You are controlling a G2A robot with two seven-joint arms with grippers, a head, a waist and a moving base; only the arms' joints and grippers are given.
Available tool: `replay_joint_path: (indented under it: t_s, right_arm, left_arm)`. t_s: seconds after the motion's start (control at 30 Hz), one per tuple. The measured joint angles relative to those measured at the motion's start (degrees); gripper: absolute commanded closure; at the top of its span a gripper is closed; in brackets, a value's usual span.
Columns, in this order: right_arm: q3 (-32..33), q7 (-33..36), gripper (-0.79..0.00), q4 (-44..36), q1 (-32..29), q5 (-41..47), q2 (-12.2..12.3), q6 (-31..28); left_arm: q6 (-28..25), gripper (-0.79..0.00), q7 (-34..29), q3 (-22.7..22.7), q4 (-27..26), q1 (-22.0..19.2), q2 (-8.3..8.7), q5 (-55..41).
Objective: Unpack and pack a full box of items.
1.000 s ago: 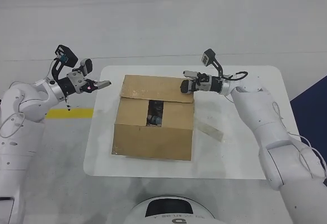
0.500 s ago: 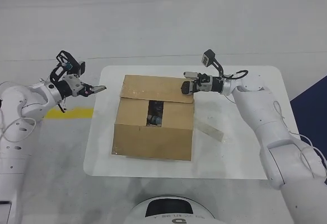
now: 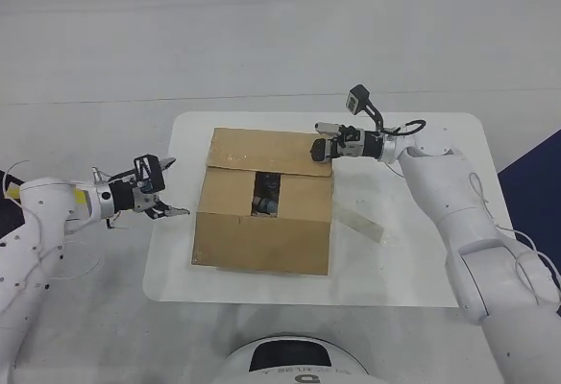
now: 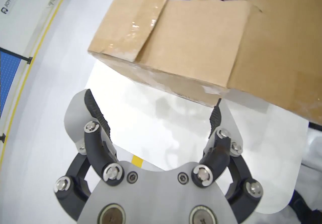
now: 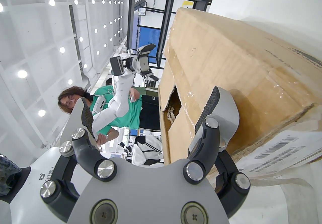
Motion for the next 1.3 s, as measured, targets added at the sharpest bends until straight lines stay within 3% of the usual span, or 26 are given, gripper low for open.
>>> replay_joint_path:
  t_s: [0.27, 0.5, 0.9, 1.03, 1.3]
  right_arm:
    - [0.00, 0.00, -0.785, 0.00, 0.00, 0.00, 0.00, 0.00]
    - [0.00, 0.00, -0.785, 0.00, 0.00, 0.00, 0.00, 0.00]
    - [0.00, 0.00, -0.785, 0.00, 0.00, 0.00, 0.00, 0.00]
    - [0.00, 0.00, -0.785, 0.00, 0.00, 0.00, 0.00, 0.00]
    - [0.00, 0.00, -0.785, 0.00, 0.00, 0.00, 0.00, 0.00]
  left_arm:
    - [-0.01, -0.785, 21.38, 6.55, 1.05, -1.12, 3.47, 17.26]
    - [0.25, -0.785, 29.69, 7.40, 4.64, -4.37, 3.87, 17.05]
    - [1.45, -0.785, 30.14, 11.09, 5.90, -7.83, 4.48, 23.04]
    - [4.43, -0.785, 29.88, 11.99, 5.34, -7.48, 4.22, 21.95]
    - [10.63, -0.785, 23.23, 13.01, 3.29, -7.41, 3.35, 19.80]
